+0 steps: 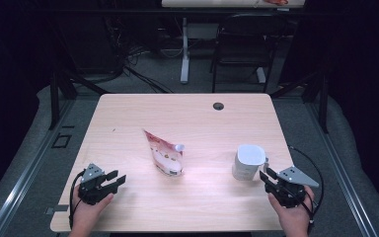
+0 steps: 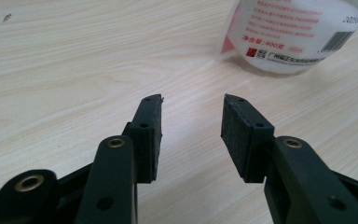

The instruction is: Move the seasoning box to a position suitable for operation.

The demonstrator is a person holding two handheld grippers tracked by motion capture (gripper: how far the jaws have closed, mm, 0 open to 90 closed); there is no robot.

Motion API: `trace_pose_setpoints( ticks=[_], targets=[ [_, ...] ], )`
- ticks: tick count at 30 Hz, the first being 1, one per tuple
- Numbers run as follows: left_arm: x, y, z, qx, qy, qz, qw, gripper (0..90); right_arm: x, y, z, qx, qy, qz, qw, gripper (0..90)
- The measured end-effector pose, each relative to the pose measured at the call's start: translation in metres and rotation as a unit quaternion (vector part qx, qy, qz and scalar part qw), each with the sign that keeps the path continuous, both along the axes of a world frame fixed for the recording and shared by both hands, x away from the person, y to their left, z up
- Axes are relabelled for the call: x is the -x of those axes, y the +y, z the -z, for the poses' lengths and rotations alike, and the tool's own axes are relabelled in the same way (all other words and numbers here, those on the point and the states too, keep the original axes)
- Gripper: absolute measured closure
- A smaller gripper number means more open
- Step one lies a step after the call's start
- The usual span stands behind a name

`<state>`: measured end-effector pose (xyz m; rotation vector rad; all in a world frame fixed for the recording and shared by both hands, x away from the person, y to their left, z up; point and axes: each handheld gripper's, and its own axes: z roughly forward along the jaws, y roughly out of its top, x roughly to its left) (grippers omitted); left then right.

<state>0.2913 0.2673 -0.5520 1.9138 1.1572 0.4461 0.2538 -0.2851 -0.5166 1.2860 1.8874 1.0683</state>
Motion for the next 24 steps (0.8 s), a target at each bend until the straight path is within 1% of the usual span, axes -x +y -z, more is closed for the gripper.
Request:
trace_pose_setpoints(
  ticks=[1, 3, 4, 7, 10, 12, 15, 20, 22, 23, 24],
  targets=[
    [0.000, 0.000, 0.000, 0.001, 0.000, -0.001, 1.0000, 57.3, -0.001, -0.002, 0.002, -0.001, -0.001, 0.003, 1.0000, 66.0],
    [-0.001, 0.001, 0.000, 0.005, 0.000, -0.002, 1.0000, 56.6, -0.004, -0.007, 0.004, 0.000, 0.008, 0.013, 0.9999, 63.7],
    [-0.001, 0.001, 0.001, 0.006, 0.000, -0.002, 1.0000, 56.7, -0.006, -0.009, 0.006, -0.004, 0.009, 0.016, 0.9998, 62.8],
    [-0.001, 0.003, 0.000, 0.008, -0.001, 0.000, 1.0000, 57.6, -0.014, -0.013, 0.011, -0.004, 0.011, 0.026, 0.9996, 62.8],
    [-0.001, 0.003, 0.000, 0.004, 0.001, 0.003, 1.0000, 58.8, -0.023, -0.016, 0.016, -0.003, 0.019, 0.031, 0.9993, 64.4],
    [-0.001, 0.003, 0.000, 0.003, 0.000, 0.004, 1.0000, 60.0, -0.027, -0.016, 0.019, -0.002, 0.020, 0.028, 0.9994, 66.4],
    [-0.001, 0.003, 0.001, 0.003, -0.001, 0.005, 1.0000, 60.1, -0.034, -0.015, 0.021, 0.006, 0.021, 0.029, 0.9993, 67.1],
    [0.000, 0.002, 0.001, -0.003, -0.002, 0.010, 0.9999, 59.1, -0.042, -0.013, 0.026, 0.018, 0.023, 0.029, 0.9991, 61.3],
    [0.000, 0.001, 0.001, -0.004, -0.003, 0.011, 0.9999, 59.1, -0.046, -0.014, 0.027, 0.019, 0.021, 0.026, 0.9992, 59.8],
    [-0.001, 0.001, 0.002, -0.003, -0.002, 0.012, 0.9999, 59.3, -0.047, -0.014, 0.028, 0.014, 0.020, 0.022, 0.9994, 59.7],
    [-0.001, 0.001, 0.002, -0.001, 0.000, 0.011, 0.9999, 60.7, -0.049, -0.014, 0.028, 0.015, 0.021, 0.020, 0.9995, 59.7]
  ],
)
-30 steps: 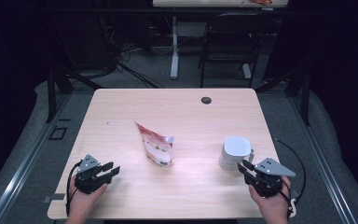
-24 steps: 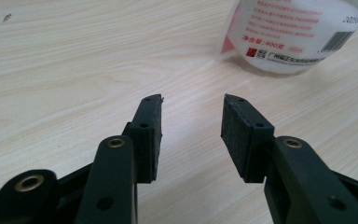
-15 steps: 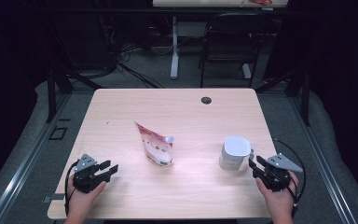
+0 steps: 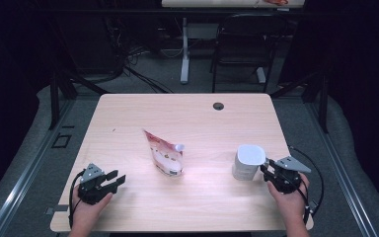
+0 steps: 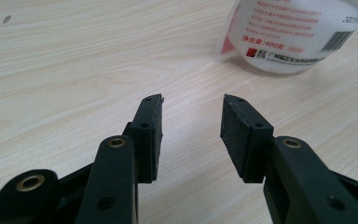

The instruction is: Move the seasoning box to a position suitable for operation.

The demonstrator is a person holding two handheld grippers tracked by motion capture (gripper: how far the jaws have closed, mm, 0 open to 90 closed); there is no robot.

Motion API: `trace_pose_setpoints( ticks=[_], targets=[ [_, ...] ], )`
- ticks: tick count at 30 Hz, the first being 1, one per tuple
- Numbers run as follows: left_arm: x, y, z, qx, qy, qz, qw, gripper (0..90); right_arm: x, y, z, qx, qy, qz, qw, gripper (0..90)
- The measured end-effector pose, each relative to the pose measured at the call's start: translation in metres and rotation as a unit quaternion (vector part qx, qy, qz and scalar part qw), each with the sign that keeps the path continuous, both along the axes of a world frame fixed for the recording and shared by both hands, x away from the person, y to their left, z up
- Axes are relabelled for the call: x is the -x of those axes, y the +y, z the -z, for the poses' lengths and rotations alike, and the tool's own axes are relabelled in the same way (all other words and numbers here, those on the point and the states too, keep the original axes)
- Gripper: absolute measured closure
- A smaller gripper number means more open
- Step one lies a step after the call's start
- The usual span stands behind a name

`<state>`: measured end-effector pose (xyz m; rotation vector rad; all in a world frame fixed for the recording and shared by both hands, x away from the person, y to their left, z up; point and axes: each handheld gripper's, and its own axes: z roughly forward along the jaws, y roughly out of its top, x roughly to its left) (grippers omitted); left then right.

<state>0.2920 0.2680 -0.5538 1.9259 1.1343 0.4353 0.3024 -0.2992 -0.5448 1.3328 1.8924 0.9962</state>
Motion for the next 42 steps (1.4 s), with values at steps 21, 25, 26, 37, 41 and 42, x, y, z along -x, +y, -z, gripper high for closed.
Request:
trace_pose_setpoints(
  ticks=[21, 25, 26, 37, 41, 42],
  targets=[
    [-0.001, 0.001, 0.000, -0.002, 0.002, -0.002, 1.0000, 63.9, 0.002, 0.009, -0.003, 0.017, 0.019, -0.016, 0.9995, 70.9],
    [-0.001, 0.001, 0.000, -0.004, -0.001, -0.002, 1.0000, 64.1, 0.007, 0.019, -0.005, 0.023, 0.025, -0.022, 0.9992, 70.7],
    [0.000, 0.001, 0.000, -0.006, -0.002, -0.001, 1.0000, 64.1, 0.008, 0.022, -0.005, 0.023, 0.026, -0.022, 0.9991, 70.6],
    [0.000, 0.001, 0.000, -0.008, -0.004, -0.001, 1.0000, 64.1, 0.017, 0.042, -0.007, 0.028, 0.032, -0.052, 0.9978, 70.4],
    [0.000, 0.001, -0.001, -0.009, -0.004, -0.002, 1.0000, 64.0, 0.020, 0.048, -0.007, 0.032, 0.035, -0.066, 0.9967, 70.5],
    [0.000, 0.001, -0.001, -0.008, -0.004, -0.002, 1.0000, 64.0, 0.021, 0.051, -0.008, 0.031, 0.037, -0.071, 0.9963, 70.5]
  ],
)
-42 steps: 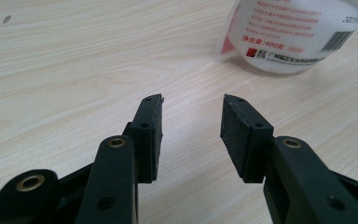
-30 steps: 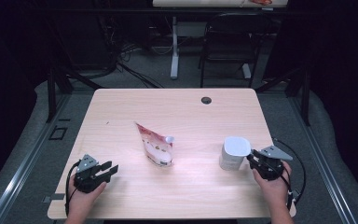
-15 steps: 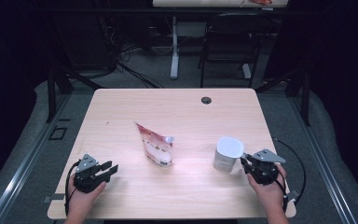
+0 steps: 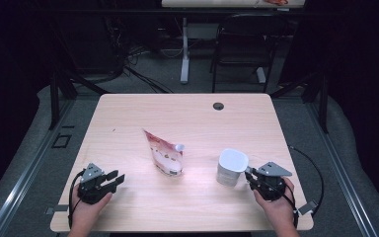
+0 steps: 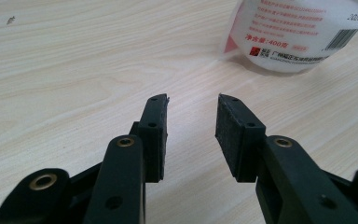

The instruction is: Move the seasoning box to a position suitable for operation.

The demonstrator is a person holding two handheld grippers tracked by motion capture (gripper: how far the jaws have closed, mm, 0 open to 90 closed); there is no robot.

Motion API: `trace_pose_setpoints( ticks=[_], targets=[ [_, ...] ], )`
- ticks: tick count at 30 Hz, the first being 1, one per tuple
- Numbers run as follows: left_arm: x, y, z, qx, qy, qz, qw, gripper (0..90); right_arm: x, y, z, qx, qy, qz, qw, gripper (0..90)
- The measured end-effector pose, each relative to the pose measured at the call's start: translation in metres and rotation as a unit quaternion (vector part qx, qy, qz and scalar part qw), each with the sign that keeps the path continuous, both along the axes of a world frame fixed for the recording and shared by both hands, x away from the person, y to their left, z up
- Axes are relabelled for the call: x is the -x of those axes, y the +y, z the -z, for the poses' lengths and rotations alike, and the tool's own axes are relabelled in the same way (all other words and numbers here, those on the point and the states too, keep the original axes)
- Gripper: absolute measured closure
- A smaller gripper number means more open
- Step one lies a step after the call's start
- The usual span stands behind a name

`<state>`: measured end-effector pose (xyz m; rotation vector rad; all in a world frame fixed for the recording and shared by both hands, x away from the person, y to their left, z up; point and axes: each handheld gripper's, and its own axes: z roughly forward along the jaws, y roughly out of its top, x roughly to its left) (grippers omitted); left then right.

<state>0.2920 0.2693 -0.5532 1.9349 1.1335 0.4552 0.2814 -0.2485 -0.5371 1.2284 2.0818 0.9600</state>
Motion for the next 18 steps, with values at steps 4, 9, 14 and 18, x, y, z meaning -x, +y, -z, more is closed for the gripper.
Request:
trace_pose_setpoints(
  ticks=[4, 9, 14, 18],
  targets=[
    [0.000, 0.000, 0.000, 0.001, 0.000, -0.001, 1.0000, 63.9, 0.005, 0.012, -0.001, 0.004, 0.001, -0.012, 0.9999, 70.3],
    [0.000, 0.000, 0.000, 0.000, -0.001, -0.001, 1.0000, 63.8, 0.010, 0.022, -0.001, 0.007, 0.005, -0.032, 0.9995, 69.9],
    [0.000, -0.001, 0.001, -0.002, 0.000, -0.001, 1.0000, 63.5, 0.009, 0.020, 0.000, -0.001, 0.003, -0.051, 0.9987, 68.6],
    [0.001, -0.001, 0.001, 0.000, -0.001, -0.002, 1.0000, 62.4, 0.008, 0.015, -0.001, -0.017, 0.000, -0.054, 0.9984, 62.9]
  ],
)
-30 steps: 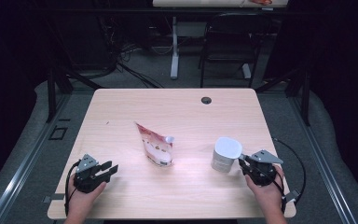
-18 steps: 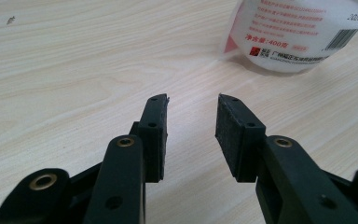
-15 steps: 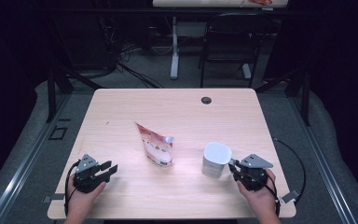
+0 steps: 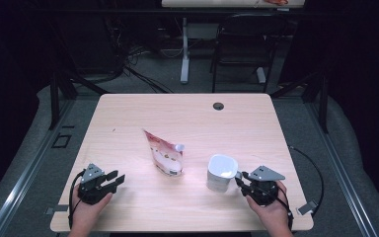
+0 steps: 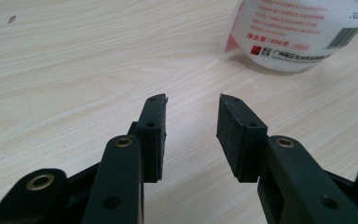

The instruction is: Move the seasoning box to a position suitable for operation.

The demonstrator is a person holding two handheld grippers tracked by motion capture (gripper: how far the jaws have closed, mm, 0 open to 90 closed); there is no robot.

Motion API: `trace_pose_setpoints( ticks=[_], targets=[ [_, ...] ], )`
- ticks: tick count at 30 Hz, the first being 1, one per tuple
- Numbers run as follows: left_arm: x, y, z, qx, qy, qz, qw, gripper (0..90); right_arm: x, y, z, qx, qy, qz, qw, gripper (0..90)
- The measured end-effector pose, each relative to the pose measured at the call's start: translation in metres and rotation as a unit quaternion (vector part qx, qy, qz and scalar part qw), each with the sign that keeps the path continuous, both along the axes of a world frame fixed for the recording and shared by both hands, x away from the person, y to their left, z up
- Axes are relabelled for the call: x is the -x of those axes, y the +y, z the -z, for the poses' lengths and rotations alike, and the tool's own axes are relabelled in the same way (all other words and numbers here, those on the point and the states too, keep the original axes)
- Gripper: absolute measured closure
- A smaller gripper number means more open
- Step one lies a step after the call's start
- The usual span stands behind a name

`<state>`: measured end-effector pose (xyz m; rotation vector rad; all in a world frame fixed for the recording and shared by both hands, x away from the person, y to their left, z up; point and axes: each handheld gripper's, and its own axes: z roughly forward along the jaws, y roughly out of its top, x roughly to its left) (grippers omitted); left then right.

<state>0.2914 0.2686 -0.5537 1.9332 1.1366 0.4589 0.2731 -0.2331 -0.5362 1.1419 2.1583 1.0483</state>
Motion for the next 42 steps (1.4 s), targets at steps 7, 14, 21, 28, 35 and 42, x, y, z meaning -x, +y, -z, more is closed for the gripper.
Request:
trace_pose_setpoints(
  ticks=[7, 14, 21, 28, 35, 42],
  targets=[
    [0.001, 0.001, 0.000, -0.002, 0.000, -0.004, 1.0000, 61.1, 0.003, -0.005, -0.004, -0.021, 0.008, -0.003, 0.9997, 59.3],
    [0.001, 0.000, 0.000, -0.002, -0.002, -0.003, 1.0000, 60.8, 0.009, -0.010, -0.007, -0.046, 0.011, 0.000, 0.9989, 53.2],
    [0.001, -0.001, 0.000, 0.000, 0.001, 0.007, 1.0000, 59.7, 0.013, -0.013, -0.020, -0.052, -0.003, -0.021, 0.9985, 52.8],
    [0.000, -0.001, -0.002, -0.006, -0.004, 0.021, 0.9998, 53.5, 0.012, -0.014, -0.019, -0.021, -0.017, -0.016, 0.9995, 44.9],
    [0.003, 0.001, -0.011, -0.006, 0.007, -0.016, 0.9998, 47.4, 0.010, -0.018, -0.021, -0.041, 0.005, 0.023, 0.9989, 29.4],
    [0.000, 0.004, -0.014, 0.000, 0.018, -0.049, 0.9986, 30.7, 0.007, -0.015, -0.022, -0.060, 0.009, 0.035, 0.9975, 14.1]
  ],
)
